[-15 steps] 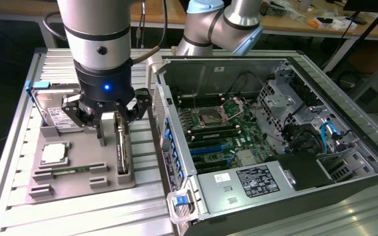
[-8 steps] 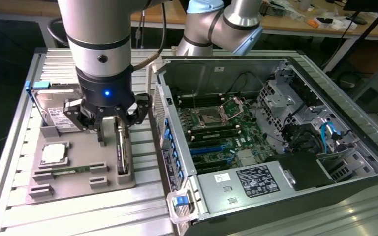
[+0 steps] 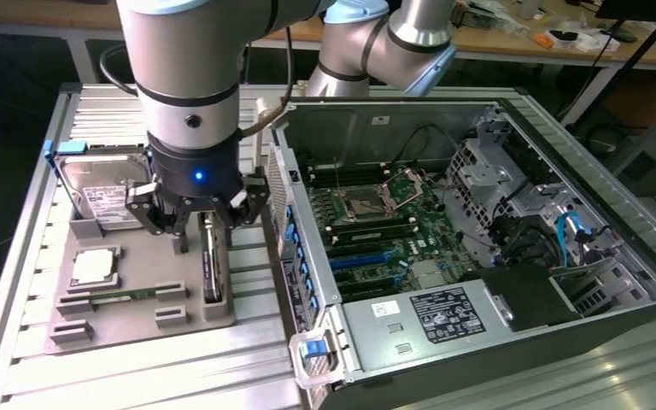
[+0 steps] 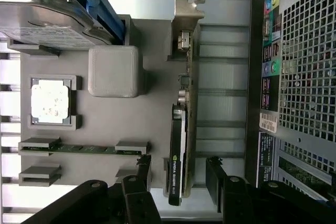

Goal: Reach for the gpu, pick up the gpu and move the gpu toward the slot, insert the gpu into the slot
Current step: 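Pick up the gpu and move the gpu toward the slot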

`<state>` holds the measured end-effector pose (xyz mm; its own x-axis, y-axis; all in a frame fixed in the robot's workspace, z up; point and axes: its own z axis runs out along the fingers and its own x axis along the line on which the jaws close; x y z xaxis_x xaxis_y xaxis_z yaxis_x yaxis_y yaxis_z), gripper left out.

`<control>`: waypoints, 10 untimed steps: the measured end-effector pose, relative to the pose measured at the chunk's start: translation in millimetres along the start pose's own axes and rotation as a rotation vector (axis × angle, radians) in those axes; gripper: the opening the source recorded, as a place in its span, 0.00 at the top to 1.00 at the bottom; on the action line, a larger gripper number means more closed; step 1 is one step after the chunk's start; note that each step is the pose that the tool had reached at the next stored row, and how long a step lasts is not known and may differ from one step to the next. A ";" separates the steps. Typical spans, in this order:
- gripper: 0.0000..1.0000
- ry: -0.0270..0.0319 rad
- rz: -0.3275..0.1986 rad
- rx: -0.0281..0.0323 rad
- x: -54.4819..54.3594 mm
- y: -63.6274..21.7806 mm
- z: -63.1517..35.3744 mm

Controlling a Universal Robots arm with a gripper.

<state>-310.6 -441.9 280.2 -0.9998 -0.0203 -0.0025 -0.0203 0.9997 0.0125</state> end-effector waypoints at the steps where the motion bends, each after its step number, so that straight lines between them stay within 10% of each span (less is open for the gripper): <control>1: 0.46 0.0000 0.002 0.0000 -0.7 0.0 1.9; 10: 0.46 -0.0003 0.024 0.0001 -3.2 0.2 18.1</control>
<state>-307.3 -441.4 262.1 -1.0000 0.0034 -0.0024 0.0034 0.9999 0.0125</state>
